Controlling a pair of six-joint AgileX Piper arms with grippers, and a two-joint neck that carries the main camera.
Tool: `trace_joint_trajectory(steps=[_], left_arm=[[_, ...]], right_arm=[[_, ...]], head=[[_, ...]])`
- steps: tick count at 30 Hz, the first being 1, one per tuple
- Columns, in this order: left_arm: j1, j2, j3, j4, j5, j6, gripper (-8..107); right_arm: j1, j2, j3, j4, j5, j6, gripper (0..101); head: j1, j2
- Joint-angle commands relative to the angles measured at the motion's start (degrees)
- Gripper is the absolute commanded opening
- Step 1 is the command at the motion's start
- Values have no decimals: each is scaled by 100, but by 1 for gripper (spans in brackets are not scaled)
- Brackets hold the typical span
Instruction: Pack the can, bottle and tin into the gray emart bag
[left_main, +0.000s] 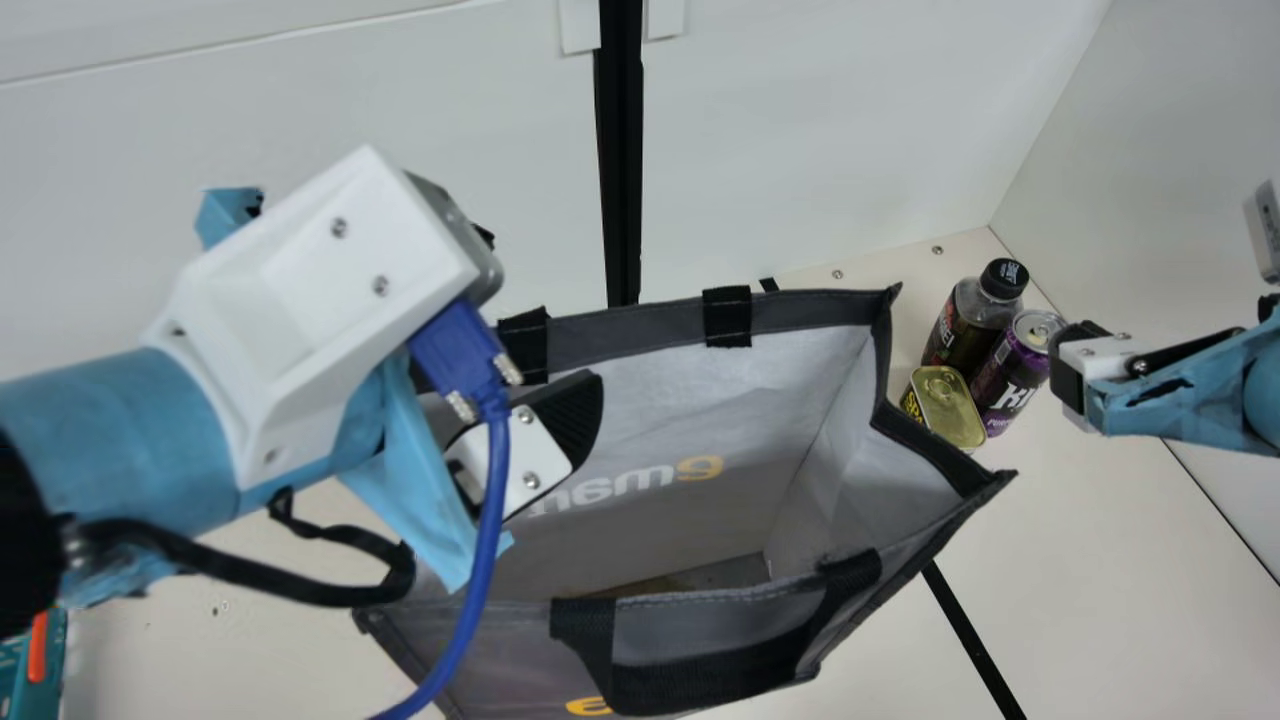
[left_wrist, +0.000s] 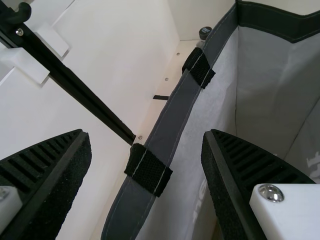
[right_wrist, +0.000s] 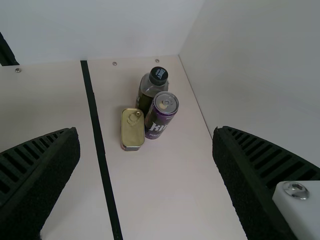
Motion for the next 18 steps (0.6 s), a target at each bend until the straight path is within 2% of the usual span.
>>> trace_joint_trajectory(steps=[1, 18], left_arm=[[-7, 77, -42, -14, 1, 17, 90], [44, 795, -246, -100, 1, 143, 90]], right_arm=[[0, 0, 0, 0, 0, 0, 91], [0, 0, 0, 0, 0, 0, 91]], head=[[-130, -5], [-130, -5]])
